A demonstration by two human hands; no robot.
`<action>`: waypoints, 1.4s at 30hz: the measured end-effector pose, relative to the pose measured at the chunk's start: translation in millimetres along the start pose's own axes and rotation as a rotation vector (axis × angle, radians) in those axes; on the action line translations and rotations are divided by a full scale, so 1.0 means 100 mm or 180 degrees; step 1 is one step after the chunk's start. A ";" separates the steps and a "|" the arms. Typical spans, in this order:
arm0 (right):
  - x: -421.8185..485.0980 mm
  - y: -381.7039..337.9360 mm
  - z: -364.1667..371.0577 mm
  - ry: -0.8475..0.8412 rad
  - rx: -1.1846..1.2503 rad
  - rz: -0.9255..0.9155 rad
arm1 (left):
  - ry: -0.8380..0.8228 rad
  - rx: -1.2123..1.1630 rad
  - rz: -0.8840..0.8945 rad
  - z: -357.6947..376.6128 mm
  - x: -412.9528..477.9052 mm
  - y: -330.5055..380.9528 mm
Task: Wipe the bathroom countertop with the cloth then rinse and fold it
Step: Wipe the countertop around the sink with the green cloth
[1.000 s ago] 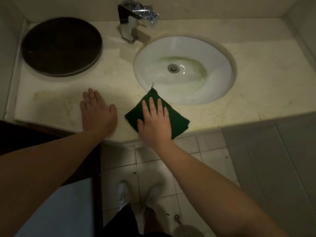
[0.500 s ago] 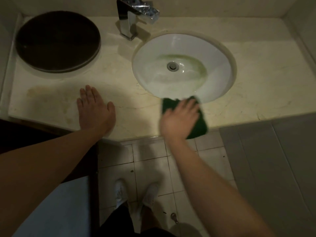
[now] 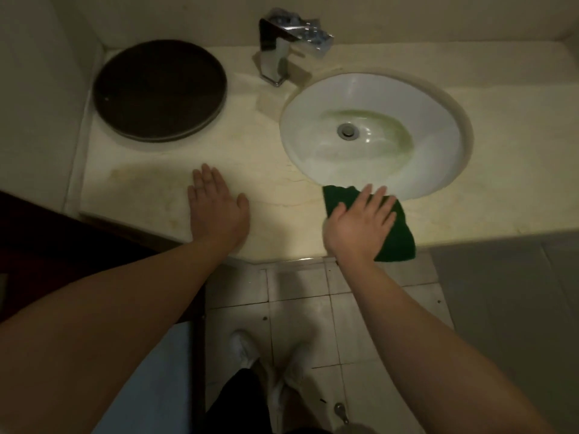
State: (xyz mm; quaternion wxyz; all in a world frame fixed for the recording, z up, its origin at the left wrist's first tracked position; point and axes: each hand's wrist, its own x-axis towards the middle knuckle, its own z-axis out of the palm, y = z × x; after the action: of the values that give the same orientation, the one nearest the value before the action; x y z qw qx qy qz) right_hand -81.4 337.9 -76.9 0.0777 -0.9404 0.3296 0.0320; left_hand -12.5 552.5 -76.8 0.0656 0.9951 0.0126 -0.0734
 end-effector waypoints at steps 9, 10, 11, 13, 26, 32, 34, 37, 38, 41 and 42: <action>-0.37 -1.08 0.16 -0.0283 -0.0041 -0.0760 | -0.0130 -0.0403 -0.0043 -0.07 0.02 -0.05; -0.34 -1.17 0.17 -0.0280 -0.0077 -0.0928 | -0.0129 -0.0529 -0.0017 -0.08 0.03 -0.07; -0.31 -1.25 0.17 -0.0280 -0.0096 -0.1130 | -0.0131 -0.0721 0.0001 -0.11 0.03 -0.09; -0.22 -1.43 0.17 -0.0354 -0.0120 -0.1660 | -0.0113 -0.1228 -0.0052 -0.18 0.03 -0.13; 0.58 -1.29 -0.39 -0.1389 0.2997 -0.1120 | -0.0250 -0.0675 -0.0001 -0.27 0.26 0.72; 0.76 -1.40 -0.32 -0.1344 0.2185 -0.1831 | -0.0259 -0.0060 0.0061 -0.09 0.39 0.68; 0.72 -1.48 -0.30 -0.1440 0.2066 -0.2032 | -0.0334 0.0004 0.0248 -0.13 0.40 0.54; 0.59 -1.61 -0.28 -0.1426 0.1963 -0.2345 | -0.0314 0.0052 0.0498 -0.17 0.47 0.18; 0.55 -1.65 -0.27 -0.1391 0.1923 -0.2395 | -0.0306 0.0042 0.0533 -0.19 0.51 0.04; 0.46 -1.73 -0.25 -0.1329 0.1865 -0.2434 | -0.0327 0.0094 0.0488 -0.30 0.66 -0.41; 0.43 -1.74 -0.24 -0.1334 0.1857 -0.2460 | -0.0315 0.0122 0.0486 -0.33 0.69 -0.53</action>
State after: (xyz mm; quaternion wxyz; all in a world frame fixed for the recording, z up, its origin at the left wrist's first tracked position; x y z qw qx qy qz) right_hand 61.3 441.6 -36.7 0.4066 -0.9060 -0.0686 0.0953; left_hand 58.3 610.0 -60.9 0.0524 0.9894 -0.0679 -0.1176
